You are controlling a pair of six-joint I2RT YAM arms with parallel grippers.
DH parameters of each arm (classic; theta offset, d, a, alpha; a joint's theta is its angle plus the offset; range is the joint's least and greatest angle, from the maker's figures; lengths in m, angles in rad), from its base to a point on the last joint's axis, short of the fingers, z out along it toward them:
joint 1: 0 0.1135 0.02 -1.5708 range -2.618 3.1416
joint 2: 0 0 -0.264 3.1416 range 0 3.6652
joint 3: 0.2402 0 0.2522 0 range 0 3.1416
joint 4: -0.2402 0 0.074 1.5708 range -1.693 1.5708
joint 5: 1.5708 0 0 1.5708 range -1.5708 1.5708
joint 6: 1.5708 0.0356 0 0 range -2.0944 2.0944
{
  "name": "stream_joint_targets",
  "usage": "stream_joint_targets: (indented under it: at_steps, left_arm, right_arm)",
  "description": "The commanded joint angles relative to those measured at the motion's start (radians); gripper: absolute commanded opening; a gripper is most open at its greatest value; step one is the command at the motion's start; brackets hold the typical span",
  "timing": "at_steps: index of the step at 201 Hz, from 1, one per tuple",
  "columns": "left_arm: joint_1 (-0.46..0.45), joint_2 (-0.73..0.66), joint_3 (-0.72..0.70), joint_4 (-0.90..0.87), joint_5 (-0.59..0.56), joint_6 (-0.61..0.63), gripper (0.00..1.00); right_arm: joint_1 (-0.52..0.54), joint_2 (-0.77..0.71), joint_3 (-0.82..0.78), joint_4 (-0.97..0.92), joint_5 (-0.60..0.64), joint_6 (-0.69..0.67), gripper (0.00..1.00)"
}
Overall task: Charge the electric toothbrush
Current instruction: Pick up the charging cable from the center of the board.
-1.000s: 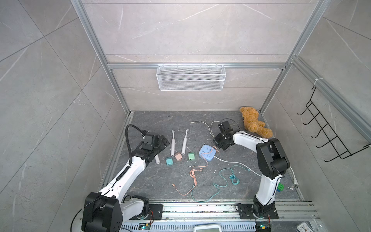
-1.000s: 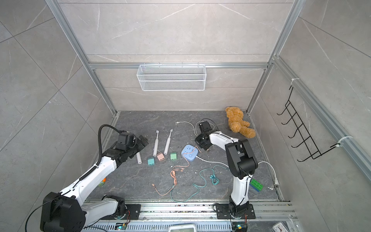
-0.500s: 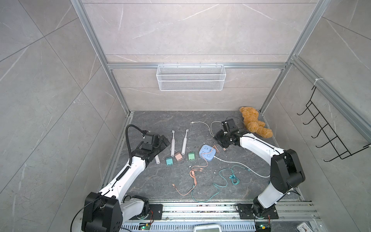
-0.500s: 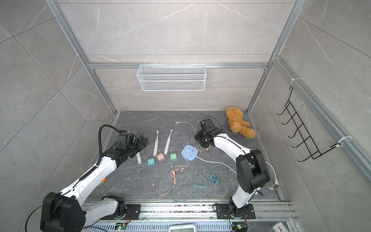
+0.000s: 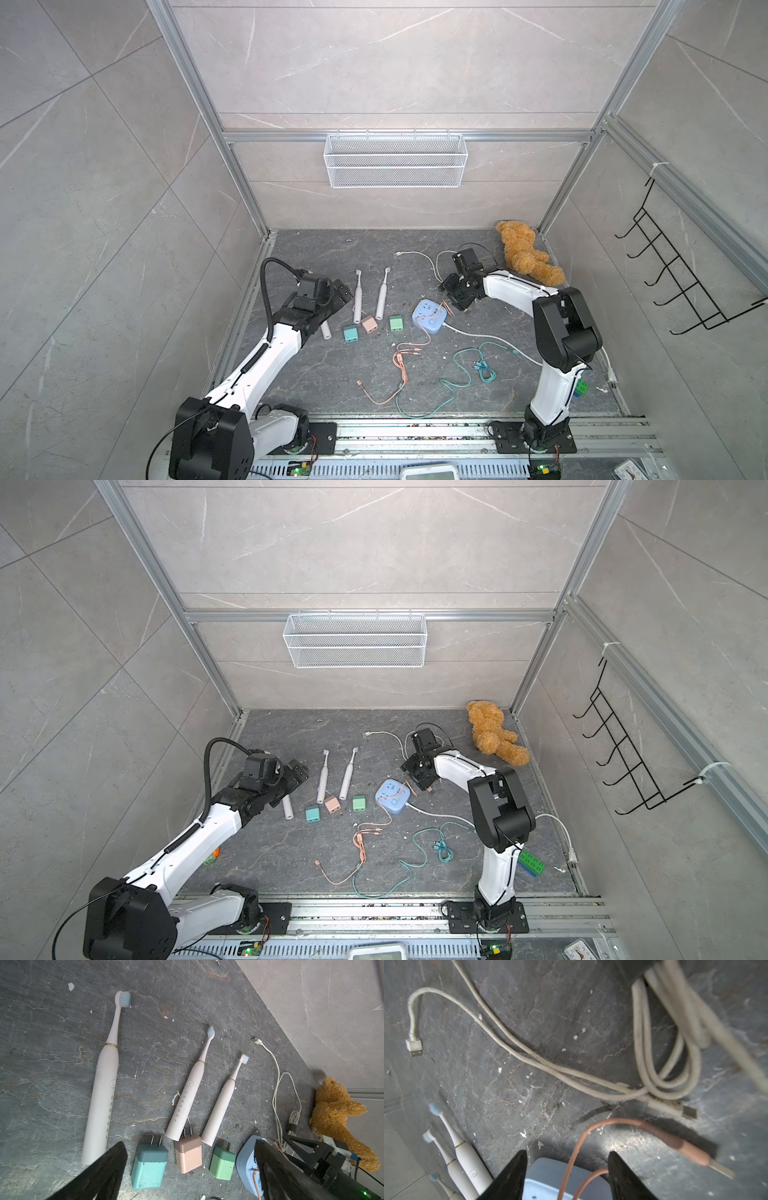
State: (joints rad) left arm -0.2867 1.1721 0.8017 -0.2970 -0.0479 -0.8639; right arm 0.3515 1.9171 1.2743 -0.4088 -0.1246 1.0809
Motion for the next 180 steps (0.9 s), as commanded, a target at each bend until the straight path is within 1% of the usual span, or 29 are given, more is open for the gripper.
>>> stream_joint_targets:
  at_steps: [1,33,49,83,130,141,150,170,180]
  left_arm:
    - [-0.002,0.006,0.005,0.029,0.011,0.005,0.98]
    - [-0.002,0.011,0.005,0.03,0.017,0.002,0.98]
    - [-0.002,0.011,0.001,0.035,0.019,0.002,0.98]
    - [-0.003,0.015,-0.004,0.04,0.026,-0.003,0.97]
    - [-0.002,0.009,-0.012,0.043,0.028,-0.002,0.97]
    - [-0.002,0.008,-0.013,0.042,0.028,-0.002,0.97]
    - [-0.002,0.008,-0.013,0.041,0.028,-0.001,0.97]
    - [-0.002,0.006,-0.013,0.039,0.029,0.002,0.97]
    - [-0.002,0.004,-0.015,0.038,0.031,0.0,0.97]
  right_arm:
    - [-0.004,0.041,0.025,0.004,-0.016,0.011,0.57]
    - [-0.006,0.061,0.037,0.008,-0.022,0.011,0.49]
    - [-0.005,0.068,0.035,0.023,-0.037,0.014,0.43]
    - [-0.004,0.066,0.028,0.037,-0.056,0.017,0.21]
    - [-0.004,0.017,-0.003,0.055,-0.069,0.018,0.08]
    - [-0.005,0.001,-0.014,0.066,-0.07,0.02,0.08]
    - [-0.004,-0.007,-0.018,0.062,-0.059,0.021,0.1]
    - [-0.005,-0.009,-0.016,0.037,-0.053,0.018,0.25]
    - [-0.005,-0.009,-0.019,0.031,-0.053,0.02,0.39]
